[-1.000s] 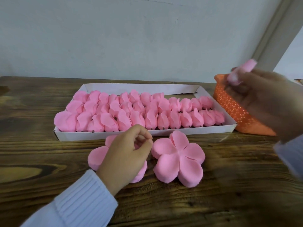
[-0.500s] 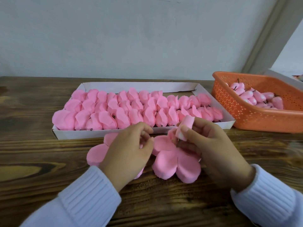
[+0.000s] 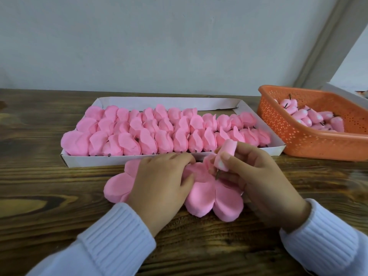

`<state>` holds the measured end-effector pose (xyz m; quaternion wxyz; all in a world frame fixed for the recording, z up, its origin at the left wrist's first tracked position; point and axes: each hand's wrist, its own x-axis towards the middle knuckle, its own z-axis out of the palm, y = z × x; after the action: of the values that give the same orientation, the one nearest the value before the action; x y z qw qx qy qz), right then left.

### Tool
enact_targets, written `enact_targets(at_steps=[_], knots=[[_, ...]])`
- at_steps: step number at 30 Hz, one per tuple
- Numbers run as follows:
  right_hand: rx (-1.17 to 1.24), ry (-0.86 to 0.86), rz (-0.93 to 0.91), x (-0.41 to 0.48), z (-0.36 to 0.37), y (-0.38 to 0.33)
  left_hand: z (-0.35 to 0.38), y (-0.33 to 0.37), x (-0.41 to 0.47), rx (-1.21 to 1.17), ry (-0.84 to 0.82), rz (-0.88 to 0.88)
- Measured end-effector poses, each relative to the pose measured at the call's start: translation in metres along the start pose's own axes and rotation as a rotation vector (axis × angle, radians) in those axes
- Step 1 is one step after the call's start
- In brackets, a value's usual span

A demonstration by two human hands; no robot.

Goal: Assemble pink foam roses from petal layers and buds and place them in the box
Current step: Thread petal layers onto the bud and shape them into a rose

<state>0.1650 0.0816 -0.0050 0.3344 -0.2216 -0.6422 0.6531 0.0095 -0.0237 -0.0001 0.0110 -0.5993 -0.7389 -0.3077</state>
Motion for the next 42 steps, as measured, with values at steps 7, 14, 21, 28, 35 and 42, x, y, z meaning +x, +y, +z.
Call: enact_targets(at_steps=[7,14,21,28,35,42], knots=[[-0.027,0.003,-0.012,-0.001,-0.0004,0.0012,0.0008,-0.0004,-0.0025,-0.045,0.065,0.018],[0.048,0.046,-0.161,-0.0012,0.0,0.0008,0.0012,-0.0007,-0.0023,-0.036,0.047,0.079],[0.092,0.118,-0.15,-0.0002,-0.0012,0.0005,0.0002,0.0023,-0.0045,0.034,0.128,0.138],[0.049,0.195,-0.183,0.0002,-0.0018,0.0011,-0.0003,0.001,-0.0037,-0.118,0.143,0.097],[-0.059,0.251,-0.175,0.0003,-0.0045,0.0027,0.0014,-0.0057,-0.0033,-0.306,0.185,-0.009],[-0.092,0.199,-0.212,-0.0028,-0.0017,-0.0004,-0.0049,-0.0033,-0.0033,-0.553,0.211,-0.04]])
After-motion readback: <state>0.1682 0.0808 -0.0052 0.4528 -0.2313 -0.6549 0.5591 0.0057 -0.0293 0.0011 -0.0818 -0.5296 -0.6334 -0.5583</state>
